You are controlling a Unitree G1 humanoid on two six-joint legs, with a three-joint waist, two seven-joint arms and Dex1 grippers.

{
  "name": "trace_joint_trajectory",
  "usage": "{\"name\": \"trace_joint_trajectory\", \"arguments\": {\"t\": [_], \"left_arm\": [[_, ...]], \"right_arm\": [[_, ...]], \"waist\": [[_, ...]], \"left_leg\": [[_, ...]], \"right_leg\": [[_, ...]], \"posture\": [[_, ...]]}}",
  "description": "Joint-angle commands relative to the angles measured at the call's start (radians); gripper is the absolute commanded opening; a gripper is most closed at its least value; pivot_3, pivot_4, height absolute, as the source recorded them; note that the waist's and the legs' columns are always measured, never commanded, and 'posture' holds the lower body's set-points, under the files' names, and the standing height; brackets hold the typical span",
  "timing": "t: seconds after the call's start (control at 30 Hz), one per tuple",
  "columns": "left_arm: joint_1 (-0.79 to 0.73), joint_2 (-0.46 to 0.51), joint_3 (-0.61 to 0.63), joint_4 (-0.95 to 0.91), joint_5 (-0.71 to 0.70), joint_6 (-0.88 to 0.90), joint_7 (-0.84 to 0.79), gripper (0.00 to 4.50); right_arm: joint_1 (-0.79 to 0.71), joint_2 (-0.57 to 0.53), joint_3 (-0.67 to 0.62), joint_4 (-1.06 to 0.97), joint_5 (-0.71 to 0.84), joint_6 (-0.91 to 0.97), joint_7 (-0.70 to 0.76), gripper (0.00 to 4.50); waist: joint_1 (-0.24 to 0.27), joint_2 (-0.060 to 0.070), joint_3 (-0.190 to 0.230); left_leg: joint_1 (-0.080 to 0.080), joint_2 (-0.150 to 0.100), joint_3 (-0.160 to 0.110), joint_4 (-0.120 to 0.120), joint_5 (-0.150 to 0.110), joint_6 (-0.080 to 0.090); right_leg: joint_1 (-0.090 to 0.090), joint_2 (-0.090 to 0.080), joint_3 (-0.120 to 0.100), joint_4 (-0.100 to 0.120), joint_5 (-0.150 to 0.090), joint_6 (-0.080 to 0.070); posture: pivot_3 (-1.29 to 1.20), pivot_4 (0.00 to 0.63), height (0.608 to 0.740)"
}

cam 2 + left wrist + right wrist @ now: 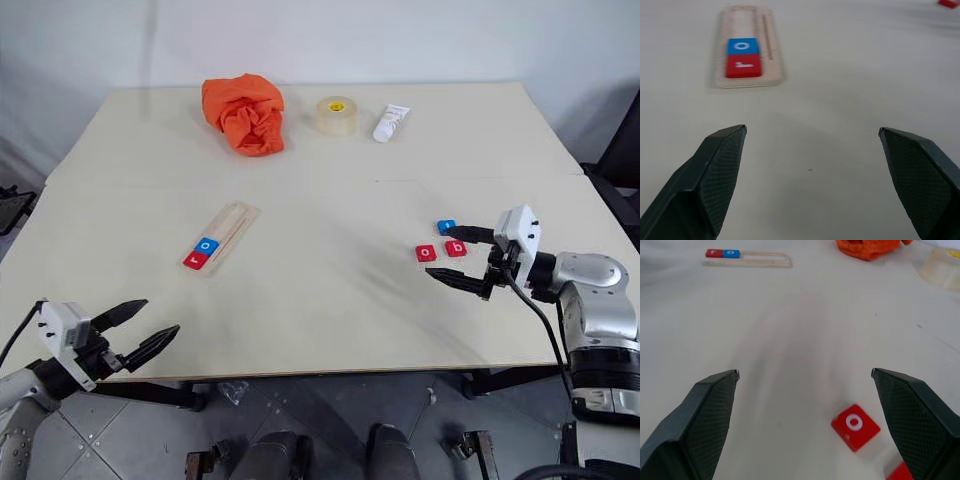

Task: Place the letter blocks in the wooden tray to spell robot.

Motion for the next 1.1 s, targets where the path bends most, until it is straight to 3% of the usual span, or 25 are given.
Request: {"name": "trace_joint_trajectory", "arguments": {"t": [0.03,0.17,0.47,1.1], "left_arm": [[-0.044,0.037,0.015,-0.035,-0.013,0.068,0.049,4.50],[-0.156,0.095,-0.046,-0.012,0.015,0.237,0.130,4.50],[-0.458,0.125,-0.155,-0.028,0.017,0.594,0.326,4.50],[-0.715,0.103,-0.339,0.242,0.150,0.601,0.317,4.50]], "right_arm": [[-0.039,0.011,0.012,0.021,-0.005,-0.029,0.024,4.45],[-0.076,0.039,0.023,0.046,-0.015,-0.055,0.015,4.45],[-0.023,0.078,0.022,-0.048,0.000,-0.016,-0.009,4.45],[0.040,0.082,0.015,-0.153,0.018,0.036,-0.054,4.45]], "waist": [[-0.002,0.000,0.000],[-0.004,0.000,0.000],[-0.004,0.000,0.000],[-0.002,-0.001,0.001]], "left_leg": [[0.000,0.000,0.000,0.000,0.000,0.000],[0.000,0.000,0.000,0.000,0.000,0.000],[0.000,-0.002,-0.002,0.000,0.000,0.000],[0.000,-0.004,-0.001,0.002,0.000,0.000]], "right_leg": [[0.000,0.000,0.000,0.000,0.000,0.000],[-0.001,0.001,0.000,0.002,0.000,0.000],[-0.002,0.003,-0.004,0.010,0.000,0.000],[-0.001,0.004,-0.005,0.011,0.000,0.001]], "posture": [[0.00,0.150,0.740],[0.00,0.150,0.740],[0.00,0.150,0.740],[0.00,0.150,0.740]]}}
